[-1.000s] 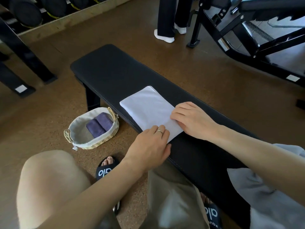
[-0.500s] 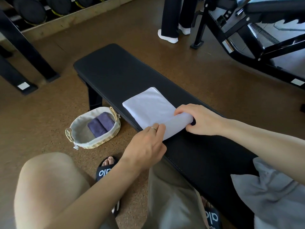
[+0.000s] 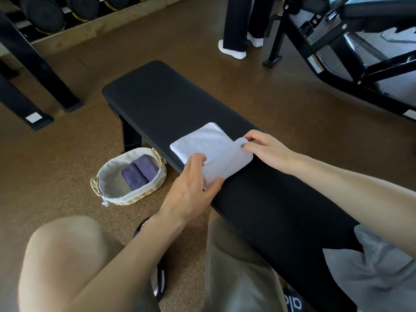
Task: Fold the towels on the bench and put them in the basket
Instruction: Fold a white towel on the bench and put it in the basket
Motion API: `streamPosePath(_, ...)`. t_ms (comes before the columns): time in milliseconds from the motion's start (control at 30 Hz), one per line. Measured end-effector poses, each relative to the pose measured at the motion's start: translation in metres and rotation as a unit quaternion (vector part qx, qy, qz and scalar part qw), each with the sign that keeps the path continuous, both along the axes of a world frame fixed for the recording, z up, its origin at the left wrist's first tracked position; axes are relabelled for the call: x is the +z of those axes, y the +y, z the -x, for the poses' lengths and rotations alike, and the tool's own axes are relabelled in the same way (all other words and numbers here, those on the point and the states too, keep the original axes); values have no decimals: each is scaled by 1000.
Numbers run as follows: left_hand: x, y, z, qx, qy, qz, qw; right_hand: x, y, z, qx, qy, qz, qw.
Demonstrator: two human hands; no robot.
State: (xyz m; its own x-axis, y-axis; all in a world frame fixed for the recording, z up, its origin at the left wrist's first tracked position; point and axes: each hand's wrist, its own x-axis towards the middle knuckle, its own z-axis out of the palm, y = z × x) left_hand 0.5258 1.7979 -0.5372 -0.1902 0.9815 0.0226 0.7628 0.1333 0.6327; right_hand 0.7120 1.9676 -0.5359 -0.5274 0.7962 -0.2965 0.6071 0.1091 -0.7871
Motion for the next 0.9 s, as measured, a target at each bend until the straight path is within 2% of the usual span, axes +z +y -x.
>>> streamPosePath(267, -19, 15, 11, 89, -88, 2, 992, -21, -11, 19, -41, -63, -118, 990)
streamPosePath(433, -28, 20, 14, 124, -90, 15, 988, -36, -20, 28, -52, -100, -239, 964)
streamPosePath(600, -26, 23, 19, 154, -160, 25, 975, -47, -21, 35, -65, -113, -298, 946)
streamPosePath(667, -23, 21, 19, 156, -105, 27, 982, -46, -22, 36, -62, -108, -314, 941)
streamPosePath(733, -19, 20, 18, 133, 51, -28, 989, -44, -20, 35, -43, -105, -352, 929)
streamPosePath(833, -20, 23, 13, -9, 283, -145, 948, -40, -15, 33, 26, -100, -433, 896)
streamPosePath(900, -20, 23, 8, -92, 337, -156, 924, -39, -10, 31, 86, -116, -490, 860)
